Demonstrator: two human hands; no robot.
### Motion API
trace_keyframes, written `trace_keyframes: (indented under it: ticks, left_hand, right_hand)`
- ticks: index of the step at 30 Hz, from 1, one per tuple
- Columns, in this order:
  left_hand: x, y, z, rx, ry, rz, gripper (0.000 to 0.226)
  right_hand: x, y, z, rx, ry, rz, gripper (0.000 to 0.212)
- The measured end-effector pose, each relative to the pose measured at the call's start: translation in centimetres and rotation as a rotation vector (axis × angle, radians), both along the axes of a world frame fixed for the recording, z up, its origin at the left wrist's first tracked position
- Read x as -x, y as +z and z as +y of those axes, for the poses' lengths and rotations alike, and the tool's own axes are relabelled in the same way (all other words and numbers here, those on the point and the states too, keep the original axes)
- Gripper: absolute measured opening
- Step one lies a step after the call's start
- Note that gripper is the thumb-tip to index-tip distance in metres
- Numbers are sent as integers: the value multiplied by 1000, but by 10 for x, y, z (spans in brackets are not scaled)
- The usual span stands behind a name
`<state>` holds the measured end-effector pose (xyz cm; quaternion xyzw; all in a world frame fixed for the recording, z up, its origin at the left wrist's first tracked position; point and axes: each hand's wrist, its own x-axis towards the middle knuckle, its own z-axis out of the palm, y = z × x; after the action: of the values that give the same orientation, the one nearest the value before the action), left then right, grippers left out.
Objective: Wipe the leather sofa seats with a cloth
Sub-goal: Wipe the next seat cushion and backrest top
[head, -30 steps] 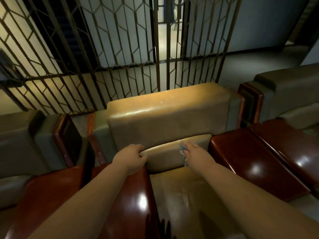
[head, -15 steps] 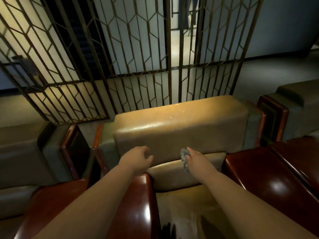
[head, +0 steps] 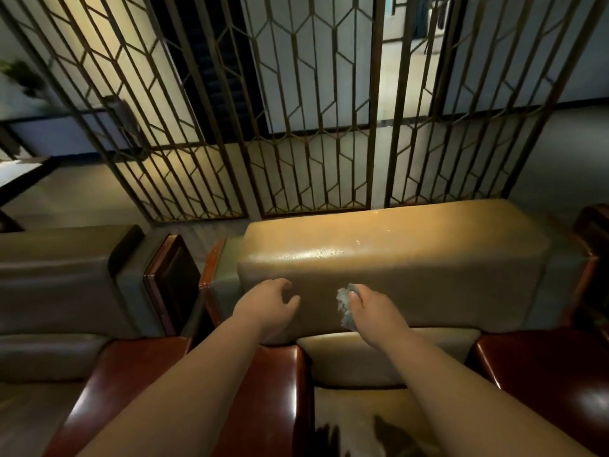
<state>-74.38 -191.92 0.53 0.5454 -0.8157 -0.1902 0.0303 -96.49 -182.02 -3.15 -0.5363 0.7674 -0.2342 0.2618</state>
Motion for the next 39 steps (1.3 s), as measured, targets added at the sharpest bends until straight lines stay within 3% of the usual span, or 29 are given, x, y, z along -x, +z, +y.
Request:
trace_keyframes:
  ticks: [7,15,21,25,28,32,37,39]
  left_hand:
    - [7,-25,-39,-27,-33,-11,58]
    - [10,-36,-120,-45,-27,8,55]
    - [-2,-64,-228,42,29,-62,55]
    - [-7,-107,-291,122,-27,-112,61]
    - [-14,-146,-306,147,-43,-65,67]
    - [-19,-163,-314,180,-21,16,67]
    - [-19,-154,-307,167,119,51,73]
    - [-19,-152,-306,140,99,64,71]
  right_hand:
    - [-9,-26,-31,-40,-11,19,39]
    - [-9,-17,-114,55,-6,83,35]
    - [-20,-36,-225,138,70,233,48]
    - [-47,-81,-292,-11,149,385,59]
    - [-73,-113,-318,-21,236,464,68]
    - [-70,-115,-376,53,576,453,70]
    - [-68,-113,-445,-42,363,427,59]
    - [-79,-113,-428,20,438,400,59]
